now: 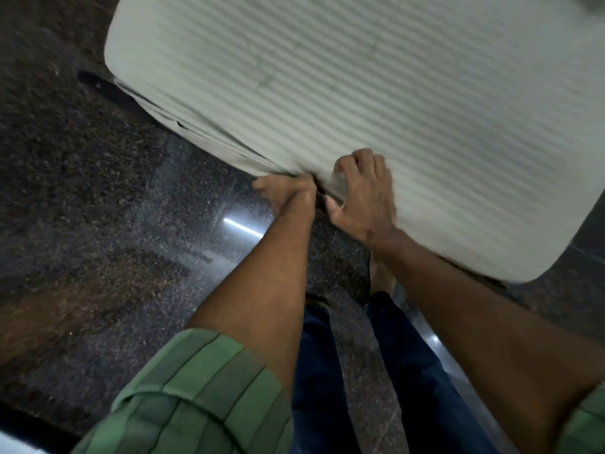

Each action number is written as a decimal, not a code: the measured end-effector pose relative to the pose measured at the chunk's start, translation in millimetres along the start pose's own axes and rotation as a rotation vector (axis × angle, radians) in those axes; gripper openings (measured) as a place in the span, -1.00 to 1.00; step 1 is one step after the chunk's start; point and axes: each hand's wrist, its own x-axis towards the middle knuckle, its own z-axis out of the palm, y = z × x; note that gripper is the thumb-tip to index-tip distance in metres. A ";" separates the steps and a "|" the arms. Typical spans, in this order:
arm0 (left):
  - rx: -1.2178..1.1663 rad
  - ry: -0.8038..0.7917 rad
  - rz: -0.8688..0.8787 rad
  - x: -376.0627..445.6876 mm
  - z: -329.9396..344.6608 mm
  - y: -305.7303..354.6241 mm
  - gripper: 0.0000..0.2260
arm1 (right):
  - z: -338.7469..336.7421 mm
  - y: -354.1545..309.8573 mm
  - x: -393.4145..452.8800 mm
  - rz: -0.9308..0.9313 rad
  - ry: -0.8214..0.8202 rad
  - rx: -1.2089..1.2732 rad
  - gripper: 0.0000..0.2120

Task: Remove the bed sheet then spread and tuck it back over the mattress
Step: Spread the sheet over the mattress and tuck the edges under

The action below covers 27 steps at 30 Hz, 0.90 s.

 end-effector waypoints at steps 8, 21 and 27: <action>-0.254 -0.337 0.080 35.8 -46.6 -25.7 -0.35 | -0.9 -19.2 51.9 0.058 -0.079 -0.133 -0.23; -0.034 0.028 0.126 62.3 -49.7 36.5 -0.22 | 14.0 -57.2 65.0 0.117 -0.073 0.119 -0.28; 0.035 -0.059 0.083 71.4 -48.2 43.1 -0.27 | 20.3 -75.1 82.4 0.143 0.042 -0.043 -0.32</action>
